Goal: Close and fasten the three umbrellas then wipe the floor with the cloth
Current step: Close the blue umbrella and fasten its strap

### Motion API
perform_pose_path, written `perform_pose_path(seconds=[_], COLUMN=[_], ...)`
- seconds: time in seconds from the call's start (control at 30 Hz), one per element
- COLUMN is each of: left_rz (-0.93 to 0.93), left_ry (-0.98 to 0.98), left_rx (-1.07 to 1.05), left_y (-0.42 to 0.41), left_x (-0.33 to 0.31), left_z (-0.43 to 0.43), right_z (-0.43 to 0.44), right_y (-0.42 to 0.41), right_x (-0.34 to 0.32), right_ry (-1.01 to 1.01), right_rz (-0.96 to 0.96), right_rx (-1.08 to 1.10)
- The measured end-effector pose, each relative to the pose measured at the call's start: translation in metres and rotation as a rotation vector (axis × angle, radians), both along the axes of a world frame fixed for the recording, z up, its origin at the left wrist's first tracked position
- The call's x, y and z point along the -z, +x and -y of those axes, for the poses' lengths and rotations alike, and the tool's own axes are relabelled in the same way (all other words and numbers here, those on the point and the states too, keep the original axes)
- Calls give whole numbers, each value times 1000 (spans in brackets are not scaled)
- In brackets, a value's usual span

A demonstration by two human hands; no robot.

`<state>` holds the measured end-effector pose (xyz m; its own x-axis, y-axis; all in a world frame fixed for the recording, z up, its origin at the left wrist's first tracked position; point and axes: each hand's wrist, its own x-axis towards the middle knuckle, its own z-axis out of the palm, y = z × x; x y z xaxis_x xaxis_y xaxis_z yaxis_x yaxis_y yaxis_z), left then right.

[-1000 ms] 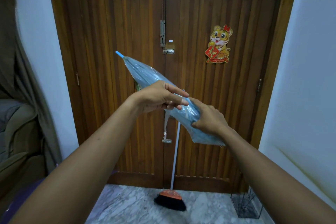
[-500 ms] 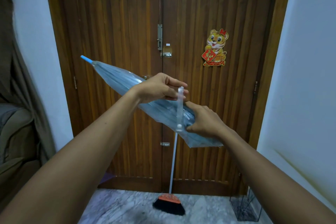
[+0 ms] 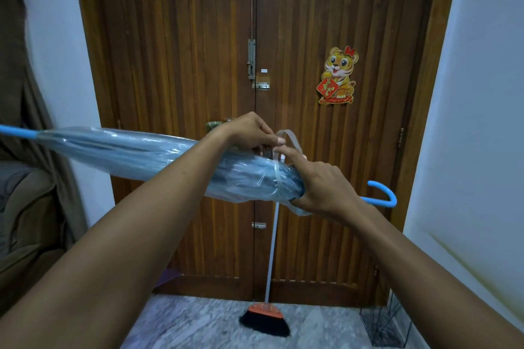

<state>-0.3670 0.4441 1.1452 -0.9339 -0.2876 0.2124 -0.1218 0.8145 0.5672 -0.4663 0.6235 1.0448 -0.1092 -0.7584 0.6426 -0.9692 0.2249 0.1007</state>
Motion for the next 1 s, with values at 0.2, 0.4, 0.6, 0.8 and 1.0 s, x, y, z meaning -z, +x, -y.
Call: perform_pose_path(seconds=[0.2, 0.4, 0.6, 0.8, 1.0], left_rz=[21, -404, -1105, -580, -369], left_ry=[49, -94, -181, 795, 1127], left_rx=[-62, -151, -335, -287, 167], left_y=[-2, 10, 37, 11, 11], left_x=[15, 20, 96, 112, 90], left_z=[6, -19, -54, -30, -29], right_z=[5, 7, 7, 6, -3], right_y=[-4, -3, -14, -11, -14], right_x=[5, 7, 9, -5, -9], right_ry=[-21, -52, -77, -120, -142], right_rz=[-149, 101, 728, 1130, 1272], right_rx=[-8, 10, -133, -328, -435])
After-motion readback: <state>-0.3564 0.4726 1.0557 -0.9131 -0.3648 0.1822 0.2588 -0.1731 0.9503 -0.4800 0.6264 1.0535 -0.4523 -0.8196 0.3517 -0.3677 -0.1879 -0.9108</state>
